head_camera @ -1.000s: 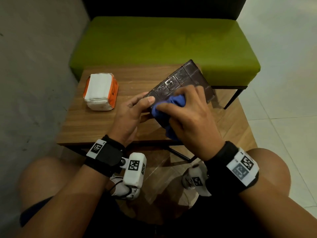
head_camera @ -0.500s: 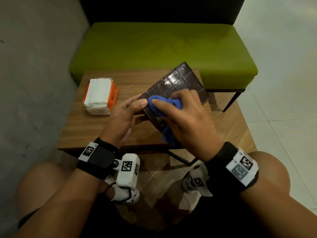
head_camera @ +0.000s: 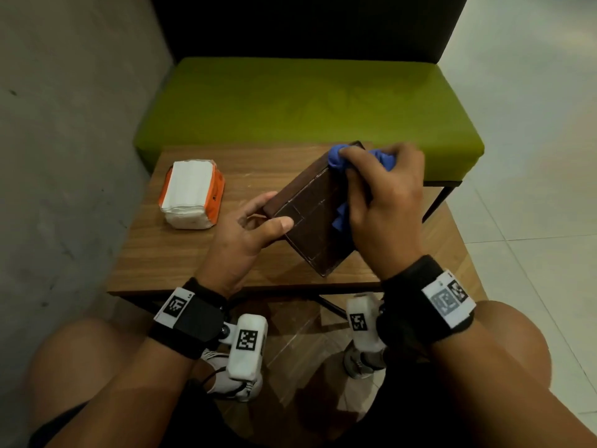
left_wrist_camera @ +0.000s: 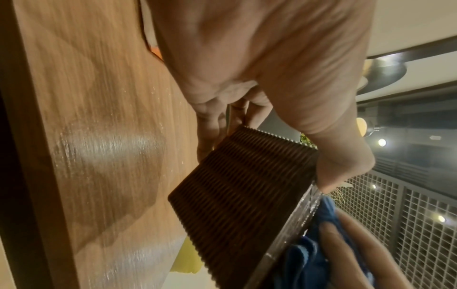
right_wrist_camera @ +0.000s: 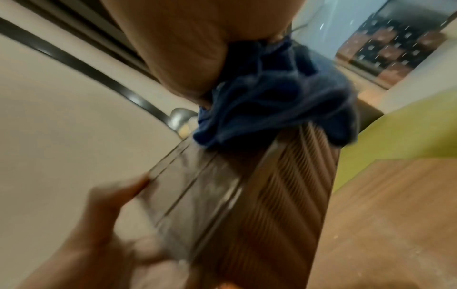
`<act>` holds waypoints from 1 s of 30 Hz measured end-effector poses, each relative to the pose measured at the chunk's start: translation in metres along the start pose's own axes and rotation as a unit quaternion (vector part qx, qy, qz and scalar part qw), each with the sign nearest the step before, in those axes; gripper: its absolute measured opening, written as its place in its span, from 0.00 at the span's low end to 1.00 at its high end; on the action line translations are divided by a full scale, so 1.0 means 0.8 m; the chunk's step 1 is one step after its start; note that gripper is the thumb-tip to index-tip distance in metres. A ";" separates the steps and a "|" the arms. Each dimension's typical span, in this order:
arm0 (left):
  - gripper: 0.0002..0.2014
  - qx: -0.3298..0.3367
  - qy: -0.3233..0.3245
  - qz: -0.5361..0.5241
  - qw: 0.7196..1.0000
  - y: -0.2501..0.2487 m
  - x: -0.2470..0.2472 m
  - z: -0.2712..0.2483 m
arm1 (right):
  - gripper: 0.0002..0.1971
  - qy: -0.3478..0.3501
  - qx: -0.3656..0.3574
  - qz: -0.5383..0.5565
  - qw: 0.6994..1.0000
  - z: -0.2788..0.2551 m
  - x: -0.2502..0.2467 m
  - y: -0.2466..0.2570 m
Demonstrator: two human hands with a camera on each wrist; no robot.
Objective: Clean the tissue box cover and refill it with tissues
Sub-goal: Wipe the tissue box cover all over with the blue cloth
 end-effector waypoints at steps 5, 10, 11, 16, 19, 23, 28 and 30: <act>0.38 0.006 0.009 -0.001 1.000 -0.001 -0.004 0.002 | 0.13 0.121 -0.136 -0.031 0.983 -0.032 0.020 0.044; 0.38 -0.006 0.003 -0.038 0.999 0.005 0.003 0.000 | 0.12 -0.035 0.036 -0.006 0.999 0.013 0.001 -0.009; 0.38 -0.008 0.004 -0.049 0.999 0.005 0.005 0.000 | 0.12 -0.025 0.025 -0.006 0.999 0.010 0.006 0.003; 0.38 -0.006 0.006 -0.078 0.997 0.007 0.001 0.003 | 0.14 0.135 -0.110 -0.019 0.985 -0.045 0.023 0.061; 0.40 -0.016 -0.005 -0.106 0.994 0.010 -0.012 0.002 | 0.14 0.056 -0.053 -0.023 0.997 -0.027 0.006 0.011; 0.35 -0.002 -0.009 -0.093 0.996 0.005 -0.008 0.002 | 0.13 -0.061 0.075 -0.009 0.995 0.002 -0.012 -0.024; 0.21 0.001 -0.024 -0.118 0.993 0.002 -0.009 0.009 | 0.15 0.125 -0.069 0.016 0.990 -0.070 0.008 0.036; 0.24 0.004 -0.018 -0.121 0.993 0.000 -0.011 0.007 | 0.15 0.110 -0.070 -0.001 0.991 -0.068 0.006 0.020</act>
Point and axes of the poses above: each hand's wrist, its own z-axis towards the middle knuckle, its own x-axis out of the palm, y = z × x, the point moved 5 cm from there along z, towards the middle knuckle, and after that the axes turned 1 degree about x, right-handed, at the moved point
